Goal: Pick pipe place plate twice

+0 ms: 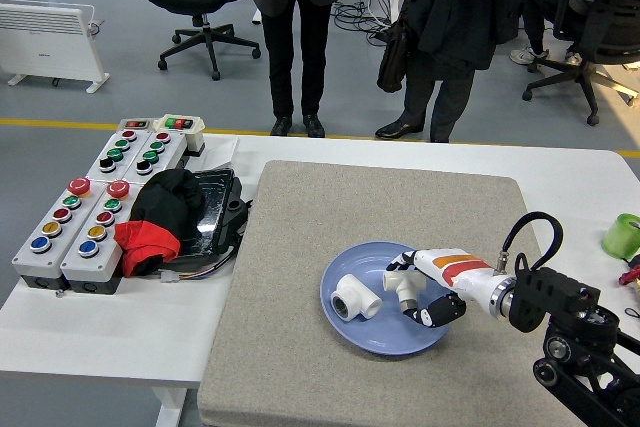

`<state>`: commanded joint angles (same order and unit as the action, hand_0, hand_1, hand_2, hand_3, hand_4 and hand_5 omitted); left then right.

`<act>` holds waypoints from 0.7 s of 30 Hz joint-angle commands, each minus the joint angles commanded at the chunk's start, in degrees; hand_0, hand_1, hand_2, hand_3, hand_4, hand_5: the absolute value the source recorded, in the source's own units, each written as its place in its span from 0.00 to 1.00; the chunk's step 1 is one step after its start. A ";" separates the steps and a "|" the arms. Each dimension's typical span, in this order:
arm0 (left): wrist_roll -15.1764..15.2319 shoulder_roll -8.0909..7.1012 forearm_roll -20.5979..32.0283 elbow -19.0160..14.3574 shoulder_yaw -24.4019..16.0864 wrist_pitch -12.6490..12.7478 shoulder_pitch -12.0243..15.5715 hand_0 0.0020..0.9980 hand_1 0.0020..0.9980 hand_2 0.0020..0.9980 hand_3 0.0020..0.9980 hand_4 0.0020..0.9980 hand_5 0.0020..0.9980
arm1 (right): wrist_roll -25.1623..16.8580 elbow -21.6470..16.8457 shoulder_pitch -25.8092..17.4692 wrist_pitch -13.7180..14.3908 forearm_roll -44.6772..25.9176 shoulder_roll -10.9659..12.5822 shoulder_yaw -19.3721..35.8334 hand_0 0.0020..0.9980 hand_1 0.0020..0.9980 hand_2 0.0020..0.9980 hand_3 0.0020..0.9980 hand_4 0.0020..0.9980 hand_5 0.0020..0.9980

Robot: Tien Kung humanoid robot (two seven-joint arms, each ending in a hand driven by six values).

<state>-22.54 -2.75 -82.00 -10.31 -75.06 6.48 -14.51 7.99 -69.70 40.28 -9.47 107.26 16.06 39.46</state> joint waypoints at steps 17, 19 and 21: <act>0.06 0.10 -0.02 0.00 0.04 0.04 -0.01 0.72 0.75 0.70 0.65 0.39 1.00 | 0.13 -2.18 -1.73 -0.78 2.51 0.47 4.72 0.94 0.89 1.00 0.99 0.64 0.20; 0.07 0.09 0.01 0.00 0.02 0.06 -0.02 0.72 0.75 0.70 0.65 0.39 1.00 | 0.24 -3.38 -2.09 -1.17 2.58 0.68 6.19 0.94 0.89 1.00 0.99 0.64 0.20; 0.08 0.09 -0.20 0.00 -0.07 0.02 -0.05 0.72 0.75 0.70 0.65 0.39 1.00 | 0.09 -5.25 -2.71 -1.24 2.15 1.05 8.59 0.94 0.88 1.00 0.99 0.64 0.20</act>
<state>-22.46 -2.67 -82.20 -10.31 -75.12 6.49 -14.56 8.08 -74.96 37.57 -10.71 109.41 17.11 48.05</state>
